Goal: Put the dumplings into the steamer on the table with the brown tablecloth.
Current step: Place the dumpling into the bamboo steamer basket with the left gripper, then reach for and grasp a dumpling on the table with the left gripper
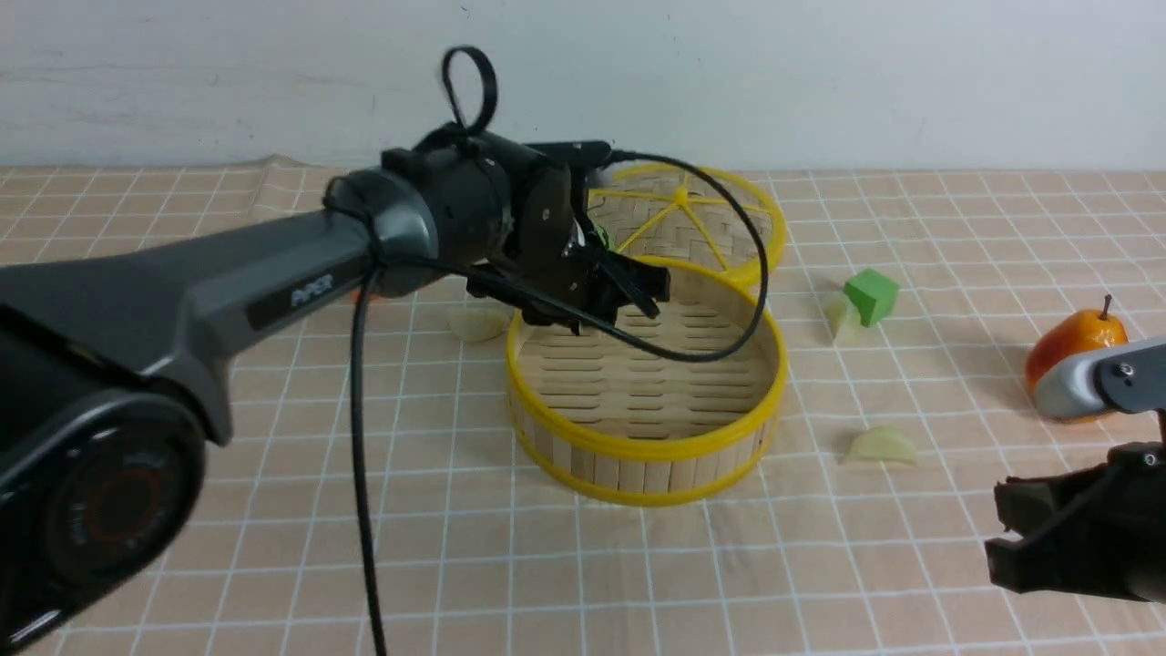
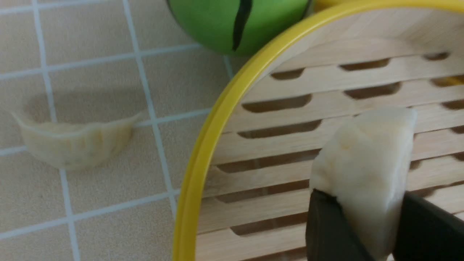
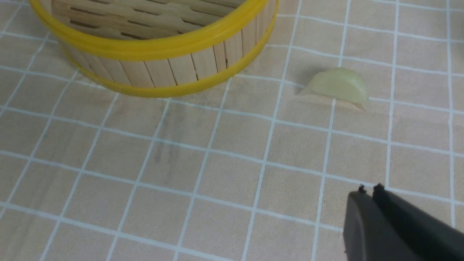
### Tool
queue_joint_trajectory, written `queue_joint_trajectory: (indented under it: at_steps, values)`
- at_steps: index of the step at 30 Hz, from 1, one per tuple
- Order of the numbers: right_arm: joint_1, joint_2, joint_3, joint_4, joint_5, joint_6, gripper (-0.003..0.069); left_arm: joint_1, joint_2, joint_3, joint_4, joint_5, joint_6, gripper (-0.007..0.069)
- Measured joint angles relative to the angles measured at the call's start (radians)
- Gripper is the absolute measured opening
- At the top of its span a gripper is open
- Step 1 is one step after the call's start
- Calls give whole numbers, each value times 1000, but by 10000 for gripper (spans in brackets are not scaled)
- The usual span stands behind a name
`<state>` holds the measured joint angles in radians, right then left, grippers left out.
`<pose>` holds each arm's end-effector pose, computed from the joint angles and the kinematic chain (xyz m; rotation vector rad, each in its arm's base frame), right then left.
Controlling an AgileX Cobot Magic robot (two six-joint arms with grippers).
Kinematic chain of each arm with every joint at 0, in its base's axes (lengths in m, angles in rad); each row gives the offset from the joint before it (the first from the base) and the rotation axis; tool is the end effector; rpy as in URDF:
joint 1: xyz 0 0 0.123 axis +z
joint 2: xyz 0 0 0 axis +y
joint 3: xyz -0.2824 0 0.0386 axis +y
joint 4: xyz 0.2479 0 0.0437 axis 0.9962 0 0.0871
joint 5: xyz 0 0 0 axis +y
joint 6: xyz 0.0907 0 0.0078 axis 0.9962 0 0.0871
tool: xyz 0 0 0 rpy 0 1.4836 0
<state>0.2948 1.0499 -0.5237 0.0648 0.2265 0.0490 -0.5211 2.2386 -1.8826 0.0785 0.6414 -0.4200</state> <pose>0.1918 0.0596 0.2442 -0.2128 2.2363 0.2369 0.4432 -0.2495 0.2036 0.1851 2.4985 -0.3128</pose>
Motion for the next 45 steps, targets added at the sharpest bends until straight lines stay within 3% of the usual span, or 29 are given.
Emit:
queue_joint_trajectory:
  at_steps: [1, 2, 5, 10, 16, 23, 28, 35, 45]
  values:
    - [0, 0, 0, 0, 0, 0, 32, 0, 6, -5, 0, 5, 0, 247]
    - [0, 0, 0, 0, 0, 0, 32, 0, 39, -43, -1, 37, 0, 316]
    - [0, 0, 0, 1, 0, 0, 34, -1, 55, -88, -5, 78, 1, 423]
    - [0, 0, 0, 1, 1, 0, 39, -1, 4, -216, 69, 174, 4, 489]
    - [0, 0, 0, 1, 1, 0, 46, 64, -64, -287, 161, 226, -119, 482]
    - [0, 0, 0, 15, 0, 0, 53, 194, 103, -283, -19, 256, -235, 465]
    - [0, 0, 0, 26, 0, 0, 53, 207, 167, -279, -26, 260, -315, 465]
    - [0, 0, 0, 28, 0, 0, 55, 207, 178, -279, -19, 235, -337, 463]
    - [0, 0, 0, 30, 0, 0, 64, 207, 181, -280, 17, 197, -337, 391]
